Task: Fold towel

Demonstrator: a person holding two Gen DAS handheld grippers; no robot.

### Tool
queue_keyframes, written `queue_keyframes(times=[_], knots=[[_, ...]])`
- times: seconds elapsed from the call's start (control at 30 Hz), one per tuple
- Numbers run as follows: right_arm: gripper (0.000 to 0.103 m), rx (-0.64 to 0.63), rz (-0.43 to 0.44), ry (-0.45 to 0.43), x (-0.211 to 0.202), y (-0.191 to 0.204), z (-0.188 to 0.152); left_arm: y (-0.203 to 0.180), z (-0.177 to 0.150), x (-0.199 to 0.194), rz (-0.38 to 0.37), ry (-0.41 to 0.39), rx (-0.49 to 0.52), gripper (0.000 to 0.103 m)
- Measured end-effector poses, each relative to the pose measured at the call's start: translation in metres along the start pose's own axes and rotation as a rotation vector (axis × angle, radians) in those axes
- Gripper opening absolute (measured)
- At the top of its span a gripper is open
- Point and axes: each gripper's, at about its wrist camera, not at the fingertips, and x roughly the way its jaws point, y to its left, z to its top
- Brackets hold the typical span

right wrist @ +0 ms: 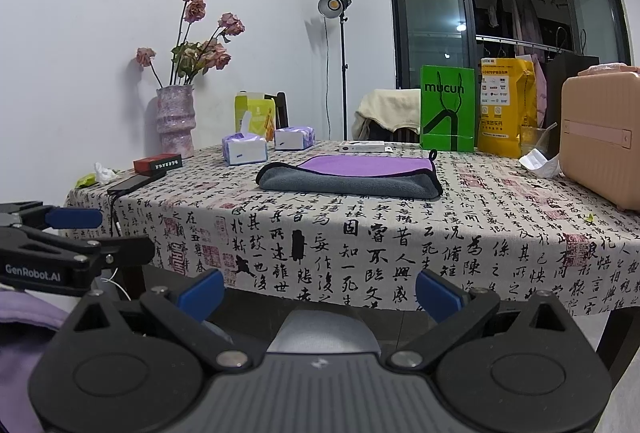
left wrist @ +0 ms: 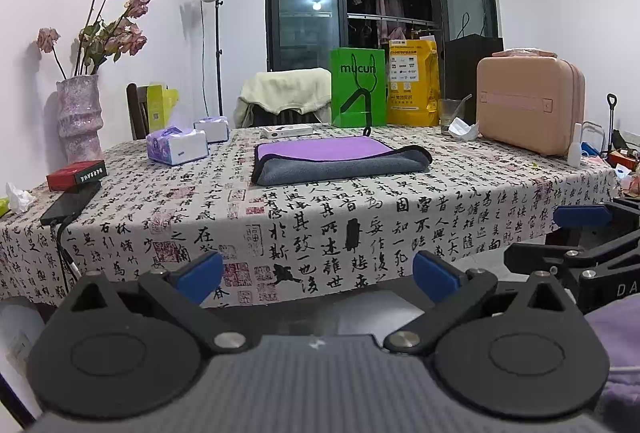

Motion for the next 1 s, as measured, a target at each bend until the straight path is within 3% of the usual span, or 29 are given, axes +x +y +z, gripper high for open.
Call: queue_keyframes(times=[0.37, 1.0], knots=[[0.103, -0.020, -0.033, -0.003, 0.011, -0.007, 0.001, 0.010, 0.000, 0.011, 0.022, 0.005, 0.011, 0.103], [0.103, 0.059, -0.061, 0.006, 0.058, -0.047, 0.010, 0.026, 0.026, 0.061, 0.091, 0.011, 0.060, 0.103]])
